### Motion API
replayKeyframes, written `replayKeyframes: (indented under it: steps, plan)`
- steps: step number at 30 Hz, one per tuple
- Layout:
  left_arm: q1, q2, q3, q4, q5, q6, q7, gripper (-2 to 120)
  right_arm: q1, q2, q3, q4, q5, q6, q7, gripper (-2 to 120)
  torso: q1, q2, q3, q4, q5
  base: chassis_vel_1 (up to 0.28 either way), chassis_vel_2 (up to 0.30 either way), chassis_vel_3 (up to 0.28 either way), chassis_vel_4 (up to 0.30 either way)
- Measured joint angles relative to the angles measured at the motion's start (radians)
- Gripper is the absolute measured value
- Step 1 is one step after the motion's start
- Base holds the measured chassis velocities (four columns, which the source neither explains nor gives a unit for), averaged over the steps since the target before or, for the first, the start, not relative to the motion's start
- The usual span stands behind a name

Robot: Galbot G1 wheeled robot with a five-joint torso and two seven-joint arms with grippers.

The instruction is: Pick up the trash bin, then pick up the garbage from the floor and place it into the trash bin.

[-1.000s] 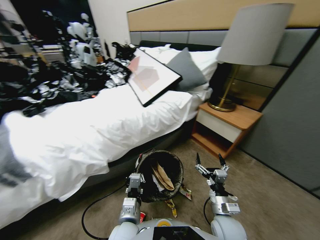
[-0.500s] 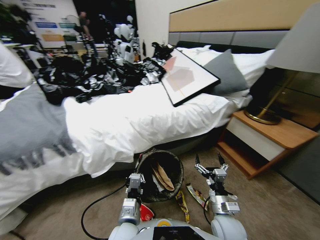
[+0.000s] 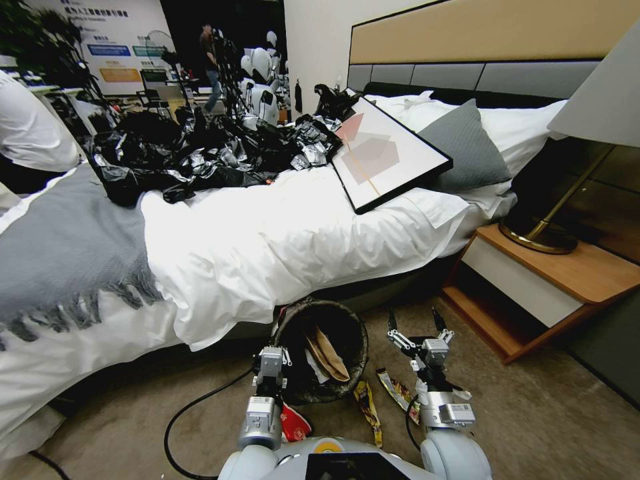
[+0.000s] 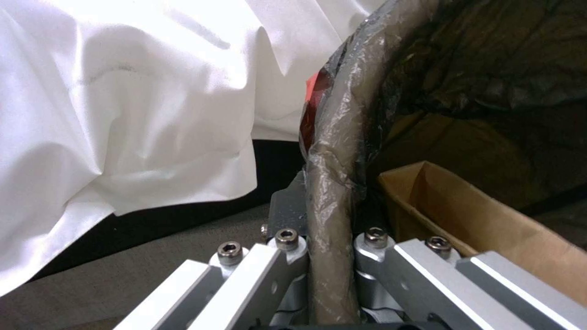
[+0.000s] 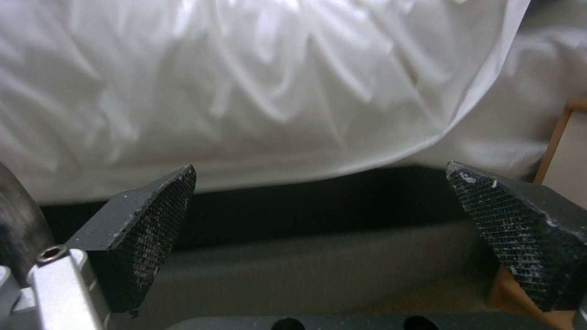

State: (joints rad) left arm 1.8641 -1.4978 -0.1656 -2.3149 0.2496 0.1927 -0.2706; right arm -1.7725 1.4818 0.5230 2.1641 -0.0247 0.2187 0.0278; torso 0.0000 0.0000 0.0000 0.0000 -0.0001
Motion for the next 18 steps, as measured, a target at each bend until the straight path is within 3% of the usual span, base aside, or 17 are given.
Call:
replayKeyframes:
  steps: [10,16,18]
  plan:
    - [0.009,-0.004,-0.005,0.001,0.003,0.000,0.003,1,0.016,-0.030,0.036,-0.040,0.003,-0.115,-0.058,100,0.000,0.000,0.000,0.0000,0.0001,0.000,0.000,0.000,0.000]
    - [-0.004,0.002,-0.012,-0.013,-0.009,0.001,0.002,1,0.047,-0.054,0.046,-0.159,0.016,-0.272,-0.148,100,0.000,0.000,0.000,-0.0002,0.0001,0.000,0.000,0.000,0.000]
    - [-0.006,0.003,-0.012,-0.014,-0.010,0.001,0.002,1,0.051,-0.057,0.047,-0.170,0.016,-0.277,-0.156,100,0.000,0.000,0.000,-0.0001,0.0001,0.000,0.000,0.000,0.000]
